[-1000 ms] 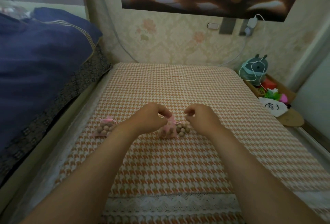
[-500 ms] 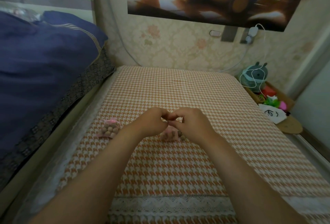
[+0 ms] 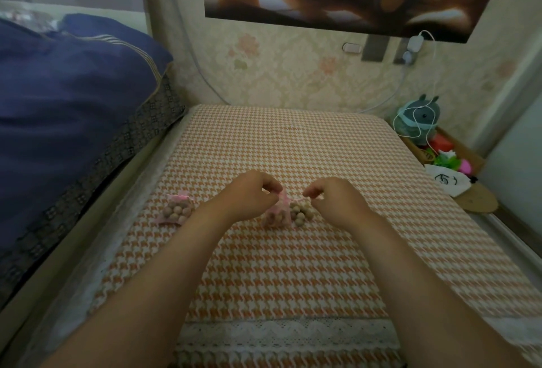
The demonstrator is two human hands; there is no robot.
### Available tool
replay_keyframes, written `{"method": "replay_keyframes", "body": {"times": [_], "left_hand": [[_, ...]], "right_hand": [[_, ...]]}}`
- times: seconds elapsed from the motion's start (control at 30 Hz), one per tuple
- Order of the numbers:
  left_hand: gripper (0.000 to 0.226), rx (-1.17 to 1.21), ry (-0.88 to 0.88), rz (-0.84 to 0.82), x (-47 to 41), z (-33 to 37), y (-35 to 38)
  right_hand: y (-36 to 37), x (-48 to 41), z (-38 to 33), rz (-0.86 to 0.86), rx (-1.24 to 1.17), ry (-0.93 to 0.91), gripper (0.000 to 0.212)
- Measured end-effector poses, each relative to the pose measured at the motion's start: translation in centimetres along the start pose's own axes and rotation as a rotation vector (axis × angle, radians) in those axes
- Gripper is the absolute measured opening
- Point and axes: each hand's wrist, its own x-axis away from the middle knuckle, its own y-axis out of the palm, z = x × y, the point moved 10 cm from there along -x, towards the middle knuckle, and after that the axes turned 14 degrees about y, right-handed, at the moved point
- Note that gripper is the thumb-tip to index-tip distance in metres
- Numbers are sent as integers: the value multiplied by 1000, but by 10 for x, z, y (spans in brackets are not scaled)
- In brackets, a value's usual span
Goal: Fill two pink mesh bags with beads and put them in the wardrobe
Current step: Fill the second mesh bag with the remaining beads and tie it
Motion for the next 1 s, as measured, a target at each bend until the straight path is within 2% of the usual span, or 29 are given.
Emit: {"method": "replay_keyframes", "body": {"times": [0.2,0.4,0.5,0.57,0.67,0.77,0.87,1.0], "left_hand": [[22,-25,18,17,-1,3,1],[22,0,0,3,-2,0,2],[21,17,-1,3,-2,1,3],[22,25,-7,-1,-2,2,3],[25,14,-6,-10,-3,2,3],[29,18,3,-24,-4,2,5],[24,14,26,-12,-4,6,4],[22,43,36,-4,-1,10,4]], "right_hand": [[21,-1,11,-121,91,48,9],[29,-4,11,-142,117,69,7],[21,-5,10,-95,120,68,7],[8,-5,4,-12,69,54,10],[-13,-2,-11,104,-144,6,11],[-25,9,-30,118,-350,-86,9],[-21,21,-48,64,-378,-171,13],[-10,26,-53,55,-293,-206,12]]}}
